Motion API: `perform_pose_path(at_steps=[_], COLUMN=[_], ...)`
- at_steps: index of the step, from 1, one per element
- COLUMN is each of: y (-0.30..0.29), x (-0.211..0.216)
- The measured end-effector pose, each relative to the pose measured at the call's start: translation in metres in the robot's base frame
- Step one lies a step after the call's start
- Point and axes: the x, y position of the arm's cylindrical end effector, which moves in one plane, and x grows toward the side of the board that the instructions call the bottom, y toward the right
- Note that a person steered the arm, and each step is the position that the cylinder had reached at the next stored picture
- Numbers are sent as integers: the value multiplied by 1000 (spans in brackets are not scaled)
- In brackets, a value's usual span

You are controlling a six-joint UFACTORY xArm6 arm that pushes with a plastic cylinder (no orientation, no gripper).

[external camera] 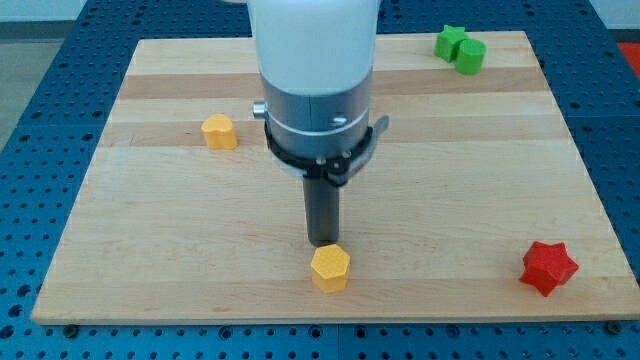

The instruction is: Go to the right side of the yellow hexagon

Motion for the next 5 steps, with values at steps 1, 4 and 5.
perform_pose_path(at_steps=[1,4,5], y=[-20,17,78], x=[-53,-65,-63])
